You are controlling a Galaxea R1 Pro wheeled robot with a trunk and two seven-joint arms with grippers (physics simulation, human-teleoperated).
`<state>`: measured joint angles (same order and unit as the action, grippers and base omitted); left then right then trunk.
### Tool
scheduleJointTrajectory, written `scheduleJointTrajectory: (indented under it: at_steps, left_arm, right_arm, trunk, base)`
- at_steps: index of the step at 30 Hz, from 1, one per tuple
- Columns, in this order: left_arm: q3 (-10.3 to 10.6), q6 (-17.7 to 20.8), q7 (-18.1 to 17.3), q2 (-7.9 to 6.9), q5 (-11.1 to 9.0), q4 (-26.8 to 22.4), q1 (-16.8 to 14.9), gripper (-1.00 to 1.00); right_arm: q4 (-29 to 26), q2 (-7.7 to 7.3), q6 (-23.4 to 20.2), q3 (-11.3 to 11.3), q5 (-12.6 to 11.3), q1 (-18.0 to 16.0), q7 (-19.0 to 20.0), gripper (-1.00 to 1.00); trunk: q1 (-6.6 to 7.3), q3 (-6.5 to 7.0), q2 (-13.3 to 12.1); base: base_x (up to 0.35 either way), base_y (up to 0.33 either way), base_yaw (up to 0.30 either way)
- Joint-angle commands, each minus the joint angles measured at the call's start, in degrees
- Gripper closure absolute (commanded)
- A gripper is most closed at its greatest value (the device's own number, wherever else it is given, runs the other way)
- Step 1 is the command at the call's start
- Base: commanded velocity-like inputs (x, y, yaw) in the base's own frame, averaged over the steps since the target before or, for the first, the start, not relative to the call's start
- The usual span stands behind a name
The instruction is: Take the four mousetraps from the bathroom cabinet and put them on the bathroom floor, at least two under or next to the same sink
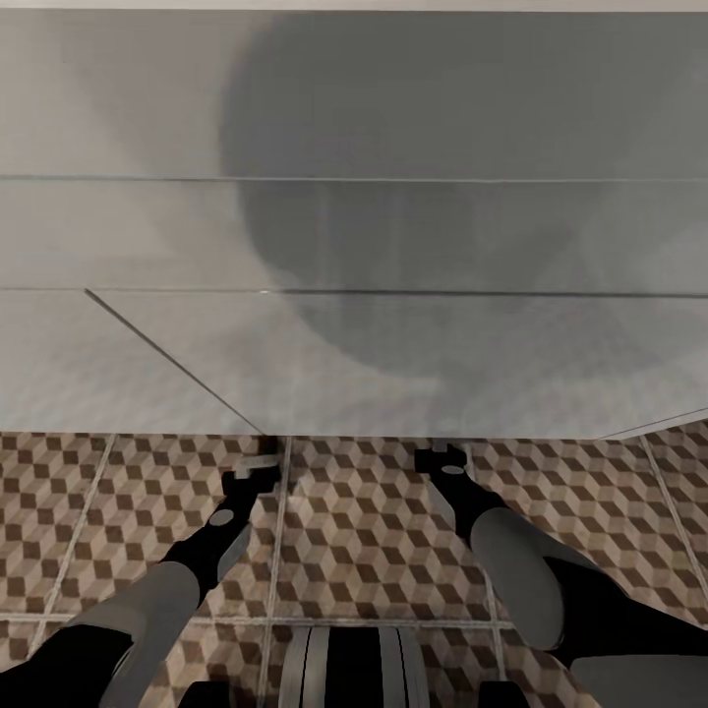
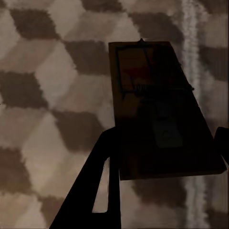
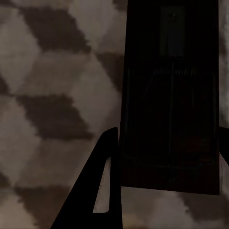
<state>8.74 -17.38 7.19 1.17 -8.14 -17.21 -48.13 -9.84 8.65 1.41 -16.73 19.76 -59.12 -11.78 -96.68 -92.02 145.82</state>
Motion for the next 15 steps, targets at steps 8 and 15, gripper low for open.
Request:
scheduleJointTrajectory:
  at_steps: [8,15]
  left_arm:
    - [0.3,0.8,-2.7,-1.75,-4.0,0.0,0.0,1.00]
    - [0.3,0.9,-2.9,-2.01,-4.4,-0.2,0.0,1.00]
  right_arm:
    - [0.1,0.29,0.2,-0.5,0.5,0.0,-0.1,1.00]
    - [0.1,0.25,0.1,-0.5,0.5,0.0,-0.1,1.00]
  trunk:
    - [0.01,-0.03,0.0]
    - [0.01,-0.03,0.0]
  base:
    - [0.000,0.000,0.000]
    - [0.000,0.000,0.000]
